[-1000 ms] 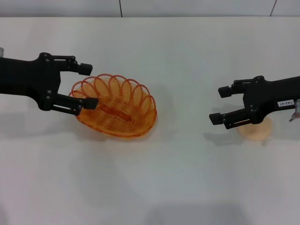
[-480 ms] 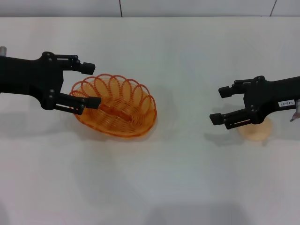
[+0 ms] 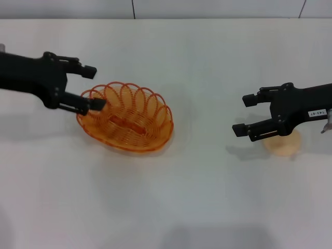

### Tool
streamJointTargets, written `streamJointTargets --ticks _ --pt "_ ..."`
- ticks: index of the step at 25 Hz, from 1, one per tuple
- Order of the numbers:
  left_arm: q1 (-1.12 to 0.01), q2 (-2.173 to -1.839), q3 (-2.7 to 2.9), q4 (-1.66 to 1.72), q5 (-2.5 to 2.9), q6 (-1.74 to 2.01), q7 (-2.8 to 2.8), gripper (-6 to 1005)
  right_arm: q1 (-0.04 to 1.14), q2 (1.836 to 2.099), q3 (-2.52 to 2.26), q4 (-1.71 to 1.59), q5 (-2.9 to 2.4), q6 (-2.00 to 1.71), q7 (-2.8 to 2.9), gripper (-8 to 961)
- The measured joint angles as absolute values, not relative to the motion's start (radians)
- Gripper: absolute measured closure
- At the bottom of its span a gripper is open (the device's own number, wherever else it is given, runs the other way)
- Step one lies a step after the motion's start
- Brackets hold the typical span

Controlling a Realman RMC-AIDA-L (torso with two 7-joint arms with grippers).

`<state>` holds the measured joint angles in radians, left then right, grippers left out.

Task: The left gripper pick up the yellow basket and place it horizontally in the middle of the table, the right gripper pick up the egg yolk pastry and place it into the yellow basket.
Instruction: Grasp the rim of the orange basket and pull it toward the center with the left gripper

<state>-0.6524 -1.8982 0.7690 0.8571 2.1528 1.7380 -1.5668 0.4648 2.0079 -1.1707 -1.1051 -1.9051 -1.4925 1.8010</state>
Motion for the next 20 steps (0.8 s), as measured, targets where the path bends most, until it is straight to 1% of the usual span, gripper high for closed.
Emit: streamJointTargets --ticks 2,4,6,7,8,12,20 --pt "-0.663 -1.892 0.768 0.858 2.167 1.732 -1.589 136 0.465 2.008 -1.171 -1.105 -1.905 -1.492 1.800 81" --pt "-0.690 -1.863 0.766 0.862 2.198 1.703 -1.679 137 0.465 2.008 -1.170 -1.105 -1.905 -1.492 1.799 81" --pt "-0.702 -1.847 0.766 0.864 2.214 1.685 -1.734 137 0.465 2.009 -1.170 -1.104 -1.902 -1.490 1.799 81" --pt "-0.702 -1.847 0.766 0.864 2.214 1.685 -1.734 137 0.464 2.009 -1.170 -1.104 -1.900 -1.488 1.799 81" --pt "-0.716 -1.834 0.765 0.872 2.233 1.671 -1.798 137 0.464 2.009 -1.169 -1.103 -1.899 -1.486 1.798 81" --pt "-0.739 -1.830 0.764 0.887 2.302 1.666 -1.880 137 0.463 2.010 -1.169 -1.103 -1.896 -1.478 1.799 81" --pt "-0.795 -1.836 0.769 0.885 2.453 1.677 -2.016 137 0.465 2.012 -1.169 -1.104 -1.884 -1.477 1.804 81"
